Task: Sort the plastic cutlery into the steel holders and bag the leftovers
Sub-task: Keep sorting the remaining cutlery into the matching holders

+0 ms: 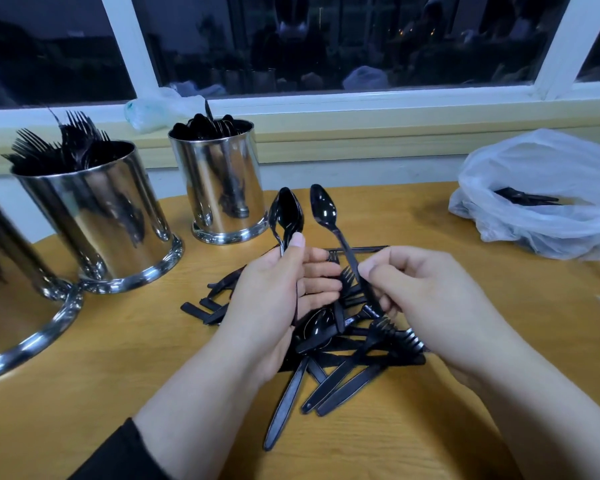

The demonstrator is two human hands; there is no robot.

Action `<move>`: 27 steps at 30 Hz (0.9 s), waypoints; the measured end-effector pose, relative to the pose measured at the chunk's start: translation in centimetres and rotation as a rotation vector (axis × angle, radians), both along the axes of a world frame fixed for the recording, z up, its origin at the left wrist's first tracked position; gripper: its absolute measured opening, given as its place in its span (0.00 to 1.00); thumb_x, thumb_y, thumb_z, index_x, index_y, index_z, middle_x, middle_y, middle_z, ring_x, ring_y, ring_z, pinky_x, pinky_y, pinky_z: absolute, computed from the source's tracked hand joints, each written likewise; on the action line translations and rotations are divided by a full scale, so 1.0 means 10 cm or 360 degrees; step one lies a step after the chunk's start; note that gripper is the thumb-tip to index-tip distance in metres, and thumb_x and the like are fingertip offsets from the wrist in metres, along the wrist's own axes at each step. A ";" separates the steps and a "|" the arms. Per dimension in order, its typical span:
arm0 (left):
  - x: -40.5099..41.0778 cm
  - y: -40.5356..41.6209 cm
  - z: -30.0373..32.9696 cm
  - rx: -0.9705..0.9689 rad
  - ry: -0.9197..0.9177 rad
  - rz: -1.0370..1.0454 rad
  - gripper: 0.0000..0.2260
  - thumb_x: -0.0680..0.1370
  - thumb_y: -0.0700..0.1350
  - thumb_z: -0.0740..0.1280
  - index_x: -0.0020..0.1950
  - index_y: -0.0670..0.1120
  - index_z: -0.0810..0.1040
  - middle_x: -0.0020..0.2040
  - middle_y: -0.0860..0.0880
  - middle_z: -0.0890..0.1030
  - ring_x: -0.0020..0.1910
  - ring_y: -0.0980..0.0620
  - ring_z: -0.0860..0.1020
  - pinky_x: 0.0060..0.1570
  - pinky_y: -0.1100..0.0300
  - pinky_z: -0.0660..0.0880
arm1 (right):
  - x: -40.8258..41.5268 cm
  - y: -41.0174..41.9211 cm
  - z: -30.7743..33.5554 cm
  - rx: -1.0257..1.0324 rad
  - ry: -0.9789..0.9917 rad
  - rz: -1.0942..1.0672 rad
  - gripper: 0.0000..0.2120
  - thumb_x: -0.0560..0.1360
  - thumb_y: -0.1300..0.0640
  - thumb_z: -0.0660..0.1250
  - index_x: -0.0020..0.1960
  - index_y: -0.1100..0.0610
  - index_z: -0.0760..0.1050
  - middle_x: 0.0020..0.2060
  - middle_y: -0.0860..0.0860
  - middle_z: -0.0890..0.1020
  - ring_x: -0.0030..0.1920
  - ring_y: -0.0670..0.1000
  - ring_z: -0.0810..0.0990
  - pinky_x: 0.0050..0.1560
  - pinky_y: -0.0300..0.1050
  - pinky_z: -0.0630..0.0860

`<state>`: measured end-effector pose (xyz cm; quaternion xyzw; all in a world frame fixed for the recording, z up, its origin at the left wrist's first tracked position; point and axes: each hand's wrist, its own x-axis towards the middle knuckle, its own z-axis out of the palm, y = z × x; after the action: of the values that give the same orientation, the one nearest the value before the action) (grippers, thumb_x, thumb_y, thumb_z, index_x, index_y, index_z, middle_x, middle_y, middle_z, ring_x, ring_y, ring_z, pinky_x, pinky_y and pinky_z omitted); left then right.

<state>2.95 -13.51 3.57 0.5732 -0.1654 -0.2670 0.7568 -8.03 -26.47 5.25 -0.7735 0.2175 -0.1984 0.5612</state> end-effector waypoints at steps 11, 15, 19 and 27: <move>-0.09 0.01 0.07 -0.0128 0.0021 -0.0185 0.18 0.86 0.53 0.57 0.62 0.40 0.78 0.55 0.45 0.87 0.56 0.47 0.86 0.57 0.53 0.82 | 0.10 0.17 -0.07 -0.0053 0.0022 0.0121 0.10 0.78 0.55 0.69 0.41 0.58 0.83 0.25 0.41 0.77 0.27 0.40 0.71 0.32 0.32 0.68; -0.07 0.04 0.04 -0.0103 -0.0033 -0.0238 0.14 0.86 0.49 0.60 0.57 0.39 0.76 0.55 0.43 0.87 0.57 0.44 0.85 0.58 0.49 0.81 | 0.14 0.20 -0.10 -0.0128 0.0023 0.0169 0.09 0.78 0.56 0.71 0.40 0.57 0.83 0.24 0.37 0.77 0.27 0.38 0.73 0.32 0.28 0.66; 0.03 0.09 0.06 -0.0135 -0.0026 -0.0133 0.12 0.87 0.48 0.60 0.54 0.41 0.76 0.47 0.44 0.87 0.45 0.47 0.86 0.48 0.54 0.83 | 0.15 0.16 -0.11 -0.0141 0.0051 0.0072 0.12 0.78 0.51 0.70 0.39 0.55 0.84 0.27 0.43 0.77 0.29 0.45 0.73 0.35 0.42 0.70; 0.34 0.47 -0.01 -0.0072 0.0008 0.0053 0.11 0.86 0.50 0.61 0.51 0.43 0.73 0.32 0.51 0.66 0.25 0.56 0.60 0.22 0.64 0.57 | 0.13 0.09 -0.09 -0.0242 0.0092 -0.0025 0.16 0.79 0.46 0.69 0.35 0.52 0.79 0.26 0.49 0.70 0.28 0.51 0.64 0.28 0.40 0.64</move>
<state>6.32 -8.77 3.50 0.5580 -0.1601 -0.2521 0.7743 -6.75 -25.52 4.33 -0.8176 0.2239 -0.1962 0.4928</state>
